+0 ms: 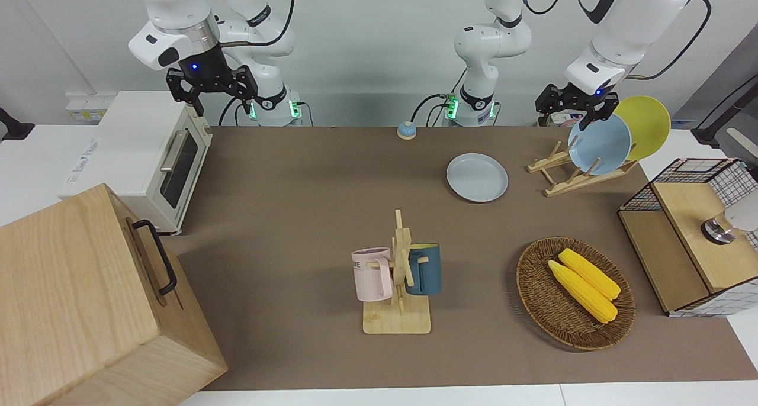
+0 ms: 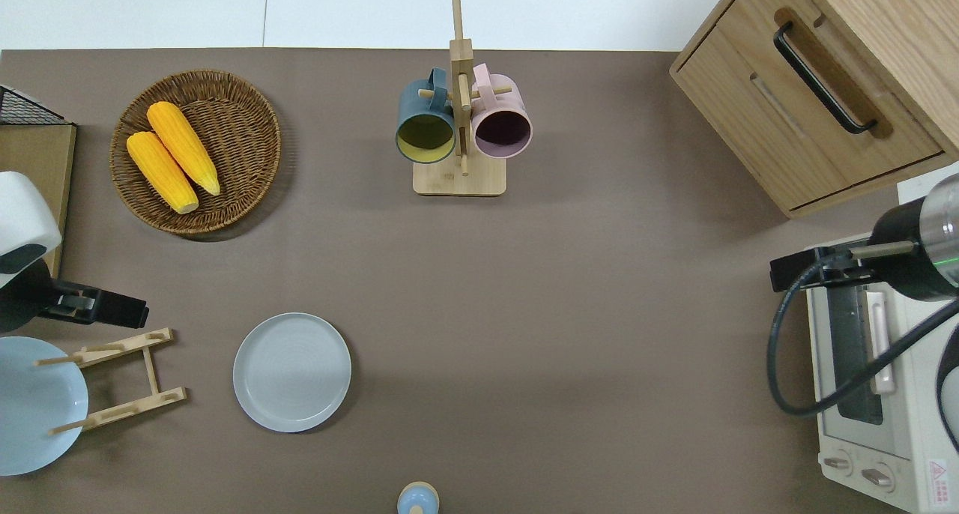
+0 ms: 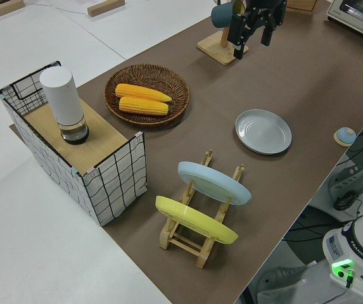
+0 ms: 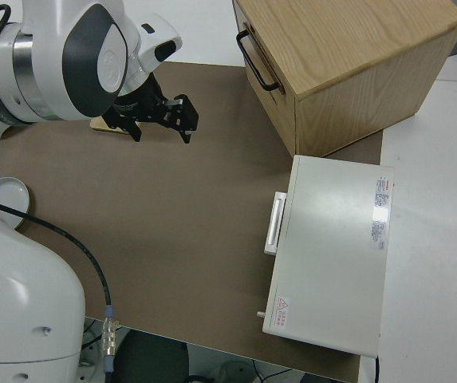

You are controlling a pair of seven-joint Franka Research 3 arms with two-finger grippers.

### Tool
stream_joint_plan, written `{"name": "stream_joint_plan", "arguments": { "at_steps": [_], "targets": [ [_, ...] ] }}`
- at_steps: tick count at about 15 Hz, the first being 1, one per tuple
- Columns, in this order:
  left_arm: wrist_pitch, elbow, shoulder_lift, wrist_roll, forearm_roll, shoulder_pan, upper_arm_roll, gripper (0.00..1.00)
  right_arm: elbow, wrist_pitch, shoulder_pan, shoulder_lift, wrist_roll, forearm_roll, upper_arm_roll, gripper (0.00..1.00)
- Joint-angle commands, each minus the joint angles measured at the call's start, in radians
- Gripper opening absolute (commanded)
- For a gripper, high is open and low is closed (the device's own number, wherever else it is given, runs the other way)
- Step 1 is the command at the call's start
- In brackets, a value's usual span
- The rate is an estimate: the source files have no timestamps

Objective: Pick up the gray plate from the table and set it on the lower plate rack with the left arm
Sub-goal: 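Move the left gripper toward the gray plate on the table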

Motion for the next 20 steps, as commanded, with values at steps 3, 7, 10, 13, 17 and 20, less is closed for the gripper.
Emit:
{"name": "stream_joint_plan", "arguments": {
  "at_steps": [3,7,10,13,17,20],
  "targets": [
    [0.001,-0.023,-0.004,-0.057,-0.022,0.004,0.001,1.00,0.006,-0.014,-0.007,-0.002,0.000,0.007,0.007,0.990],
    [0.008,-0.055,-0.006,-0.060,-0.022,0.004,0.001,1.00,0.006,-0.014,-0.007,-0.002,0.000,0.007,0.005,0.987],
    [0.031,-0.089,-0.010,-0.066,-0.022,0.004,0.001,1.00,0.006,-0.014,-0.007,-0.002,0.000,0.007,0.007,0.990],
    [0.074,-0.150,-0.030,-0.077,-0.047,0.005,0.002,1.00,0.006,-0.014,-0.007,-0.002,0.000,0.007,0.005,0.990],
    [0.154,-0.264,-0.067,-0.080,-0.049,0.005,0.002,1.00,0.006,-0.014,-0.007,-0.002,-0.001,0.007,0.007,0.990],
    [0.200,-0.327,-0.089,-0.080,-0.049,0.004,0.002,1.00,0.006,-0.014,-0.007,-0.002,-0.001,0.007,0.005,0.990]
  ]
}}
